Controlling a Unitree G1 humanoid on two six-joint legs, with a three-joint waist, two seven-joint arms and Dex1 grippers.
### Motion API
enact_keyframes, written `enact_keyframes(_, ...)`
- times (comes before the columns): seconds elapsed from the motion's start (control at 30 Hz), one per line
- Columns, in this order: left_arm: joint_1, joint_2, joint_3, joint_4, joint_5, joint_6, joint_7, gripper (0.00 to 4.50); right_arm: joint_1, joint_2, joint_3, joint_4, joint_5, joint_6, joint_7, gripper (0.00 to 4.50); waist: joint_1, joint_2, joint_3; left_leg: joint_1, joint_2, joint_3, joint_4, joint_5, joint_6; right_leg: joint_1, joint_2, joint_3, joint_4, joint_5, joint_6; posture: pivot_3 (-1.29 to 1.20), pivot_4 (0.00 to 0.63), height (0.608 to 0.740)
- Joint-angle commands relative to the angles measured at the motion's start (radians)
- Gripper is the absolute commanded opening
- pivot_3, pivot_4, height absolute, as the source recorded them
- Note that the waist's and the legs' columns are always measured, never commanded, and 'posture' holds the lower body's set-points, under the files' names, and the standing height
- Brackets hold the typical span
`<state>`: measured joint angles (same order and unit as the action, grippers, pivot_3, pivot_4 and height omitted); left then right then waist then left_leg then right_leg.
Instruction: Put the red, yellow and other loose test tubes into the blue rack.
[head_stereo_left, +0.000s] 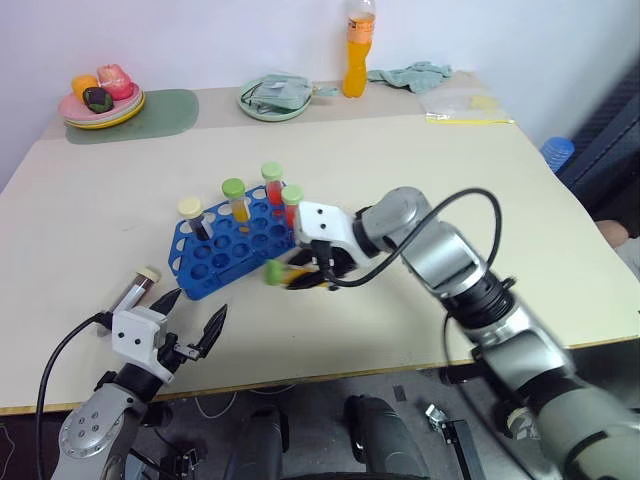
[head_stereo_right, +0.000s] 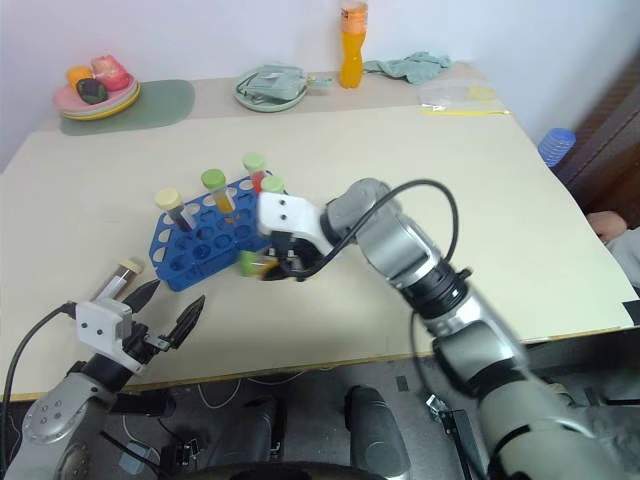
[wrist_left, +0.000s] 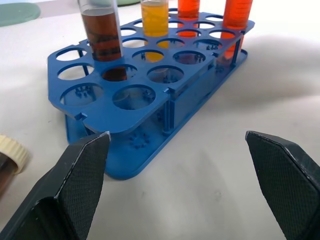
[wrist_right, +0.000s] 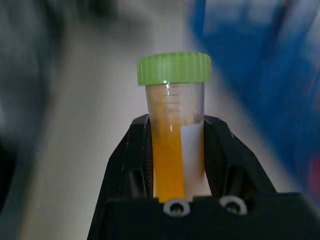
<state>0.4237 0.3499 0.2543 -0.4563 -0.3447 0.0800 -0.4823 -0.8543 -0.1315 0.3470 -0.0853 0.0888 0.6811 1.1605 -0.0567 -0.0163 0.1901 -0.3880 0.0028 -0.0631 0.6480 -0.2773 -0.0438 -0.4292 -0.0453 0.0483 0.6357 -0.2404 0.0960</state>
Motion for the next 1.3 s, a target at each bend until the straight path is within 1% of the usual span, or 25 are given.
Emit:
enact_keyframes(0.03, -0.009, 0.011, 0.012, -0.05, -0.008, 0.003, 0.005, 4.5, -0.012, 0.216, -0.179, 0.021, 0.115, -0.08, -0.268, 1.19, 0.003, -0.001, -0.001, 0.0, 0.0, -0.001, 0.0, 0.0, 0.0, 0.0, 0.0, 0.0, 0.001, 0.0, 0.0, 0.0, 0.15, 0.74)
enact_keyframes(0.1, -0.015, 0.016, 0.012, -0.059, -0.013, 0.012, 0.005, 4.5, -0.004, 0.337, -0.242, 0.096, 0.139, -0.15, -0.406, 1.19, 0.012, -0.001, -0.001, 0.0, 0.0, -0.001, 0.0, 0.0, 0.0, 0.0, 0.0, 0.0, 0.001, 0.0, 0.0, 0.0, 0.15, 0.74)
enact_keyframes(0.13, -0.016, 0.019, 0.016, -0.064, -0.017, 0.018, 0.005, 4.5, 0.009, 0.364, -0.242, 0.128, 0.138, -0.186, -0.446, 1.19, 0.017, -0.003, -0.002, 0.0, 0.0, -0.001, 0.001, 0.0, -0.001, 0.001, -0.001, -0.001, 0.0, 0.0, 0.0, 0.0, 0.15, 0.74)
enact_keyframes(0.2, -0.017, 0.025, 0.026, -0.071, -0.027, 0.027, 0.003, 4.5, 0.04, 0.378, -0.202, 0.186, 0.124, -0.281, -0.5, 1.19, 0.017, -0.006, -0.004, 0.0, -0.002, -0.002, 0.001, 0.0, -0.001, 0.003, -0.003, -0.001, -0.002, 0.0, 0.0, 0.0, 0.15, 0.74)
enact_keyframes(0.3, -0.016, 0.037, 0.038, -0.082, -0.037, 0.036, 0.003, 4.5, 0.07, 0.391, -0.157, 0.27, 0.119, -0.398, -0.554, 1.19, 0.011, -0.005, -0.003, 0.0, -0.004, 0.001, 0.0, 0.0, -0.001, 0.001, -0.005, 0.0, -0.003, 0.0, 0.0, 0.0, 0.15, 0.74)
enact_keyframes(0.47, -0.015, 0.055, 0.05, -0.108, -0.049, 0.06, 0.011, 4.5, 0.085, 0.376, -0.12, 0.376, 0.133, -0.49, -0.589, 1.19, 0.009, -0.005, -0.003, 0.0, -0.001, 0.0, -0.001, 0.0, -0.001, 0.0, -0.002, 0.0, -0.001, 0.0, 0.0, 0.0, 0.15, 0.74)
enact_keyframes(0.77, -0.018, 0.059, 0.054, -0.17, -0.051, 0.115, 0.038, 4.5, 0.092, 0.359, -0.067, 0.484, 0.122, -0.554, -0.615, 1.19, 0.011, -0.005, -0.003, 0.0, -0.001, 0.0, 0.0, 0.0, -0.001, 0.0, -0.002, 0.0, -0.001, 0.0, 0.0, 0.0, 0.15, 0.74)
enact_keyframes(1.0, -0.06, 0.066, 0.047, -0.222, -0.053, 0.192, 0.072, 4.5, 0.077, 0.362, -0.077, 0.562, 0.123, -0.62, -0.645, 1.19, 0.011, -0.005, -0.003, 0.0, -0.001, 0.0, 0.0, 0.0, -0.001, 0.0, -0.002, 0.0, -0.001, 0.0, 0.0, 0.0, 0.15, 0.74)
enact_keyframes(1.3, -0.067, 0.067, 0.061, -0.197, -0.056, 0.184, 0.053, 4.5, 0.053, 0.353, -0.105, 0.649, 0.119, -0.693, -0.675, 1.19, 0.011, -0.005, -0.003, 0.001, -0.001, 0.0, 0.0, 0.0, -0.001, 0.001, -0.002, 0.0, -0.001, 0.0, 0.0, 0.0, 0.15, 0.74)
